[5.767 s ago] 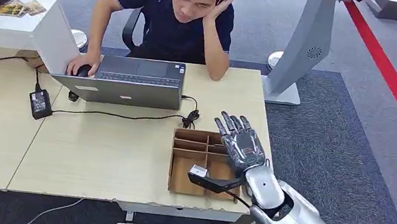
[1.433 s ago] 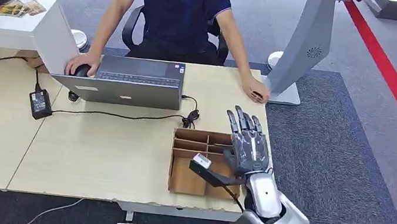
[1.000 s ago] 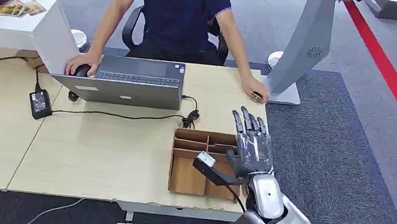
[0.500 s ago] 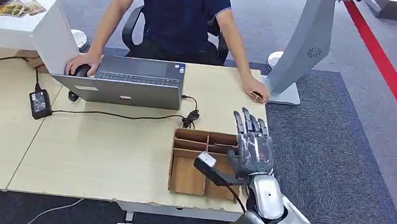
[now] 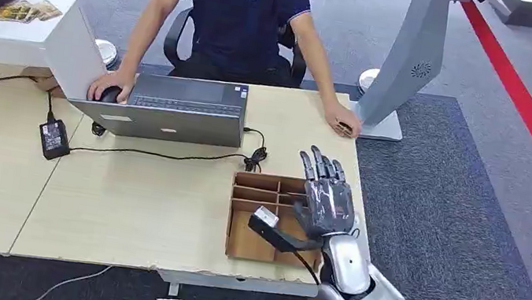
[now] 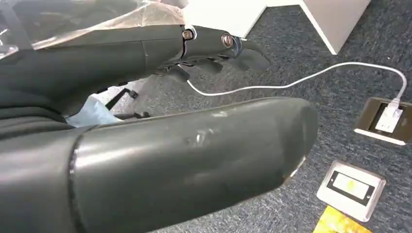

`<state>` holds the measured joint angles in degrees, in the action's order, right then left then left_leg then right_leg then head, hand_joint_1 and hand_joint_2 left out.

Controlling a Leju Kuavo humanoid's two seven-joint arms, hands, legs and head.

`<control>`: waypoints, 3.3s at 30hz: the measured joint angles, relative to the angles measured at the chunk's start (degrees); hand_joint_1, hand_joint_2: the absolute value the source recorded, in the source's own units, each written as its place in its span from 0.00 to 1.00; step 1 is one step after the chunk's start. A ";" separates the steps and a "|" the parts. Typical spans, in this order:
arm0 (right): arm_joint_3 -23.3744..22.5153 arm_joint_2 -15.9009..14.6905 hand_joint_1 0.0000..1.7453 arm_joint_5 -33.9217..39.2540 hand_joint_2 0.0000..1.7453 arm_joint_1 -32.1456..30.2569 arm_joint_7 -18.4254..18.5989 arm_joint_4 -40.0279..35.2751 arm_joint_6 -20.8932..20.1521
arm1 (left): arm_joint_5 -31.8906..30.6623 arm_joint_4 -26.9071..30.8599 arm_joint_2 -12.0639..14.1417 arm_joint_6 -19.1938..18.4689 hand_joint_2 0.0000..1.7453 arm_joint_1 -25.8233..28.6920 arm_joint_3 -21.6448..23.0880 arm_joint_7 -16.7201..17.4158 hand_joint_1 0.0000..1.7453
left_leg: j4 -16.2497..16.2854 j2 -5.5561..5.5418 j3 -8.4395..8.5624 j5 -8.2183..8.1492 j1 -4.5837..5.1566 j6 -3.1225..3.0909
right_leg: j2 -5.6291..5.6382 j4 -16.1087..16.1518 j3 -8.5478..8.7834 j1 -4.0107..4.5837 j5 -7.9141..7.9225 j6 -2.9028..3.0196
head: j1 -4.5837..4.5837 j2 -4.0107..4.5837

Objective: Pass the card to the sensor for recognition and then transmit it.

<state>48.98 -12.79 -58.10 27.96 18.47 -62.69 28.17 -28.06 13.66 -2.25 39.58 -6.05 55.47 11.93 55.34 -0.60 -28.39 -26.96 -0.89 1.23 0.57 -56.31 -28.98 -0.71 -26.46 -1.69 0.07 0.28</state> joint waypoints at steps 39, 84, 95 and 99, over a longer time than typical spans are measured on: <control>0.11 0.81 0.26 0.66 1.00 0.67 -0.04 0.85 0.17 | -0.09 0.00 -0.07 -0.04 0.00 -0.02 0.92 0.00 0.00 | 0.00 0.00 0.01 0.00 0.00 0.00 | 0.00 0.00 -0.01 0.00 0.00 0.00 | 0.00 0.00; 0.13 -0.35 0.34 0.81 1.00 0.16 0.24 1.09 -0.28 | 0.24 0.00 -0.04 0.11 0.00 -0.02 0.92 0.00 0.00 | 0.00 0.00 0.01 0.00 0.00 0.00 | 0.00 0.00 -0.01 0.00 0.01 0.01 | 0.00 0.00; 0.13 -0.48 0.37 0.81 1.00 0.02 0.24 1.09 -0.31 | 0.26 0.00 -0.04 0.20 0.00 -0.02 0.92 0.00 0.00 | 0.00 0.00 0.01 0.00 0.00 0.00 | 0.00 0.00 -0.01 0.00 0.00 0.01 | 0.00 0.02; 0.15 -0.48 0.37 0.81 1.00 -0.10 0.24 1.11 -0.31 | 0.26 0.00 -0.04 0.20 0.00 -0.02 0.92 0.00 0.00 | 0.00 0.00 0.01 0.00 0.00 0.00 | 0.00 0.00 -0.01 0.00 0.00 0.01 | 0.00 0.00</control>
<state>49.13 -13.27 -57.29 27.86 18.71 -61.57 27.87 -27.80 13.66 -2.29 39.78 -6.06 56.39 11.93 55.34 -0.59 -28.38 -26.96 -0.89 1.23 0.57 -56.31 -28.99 -0.71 -26.46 -1.69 0.07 0.28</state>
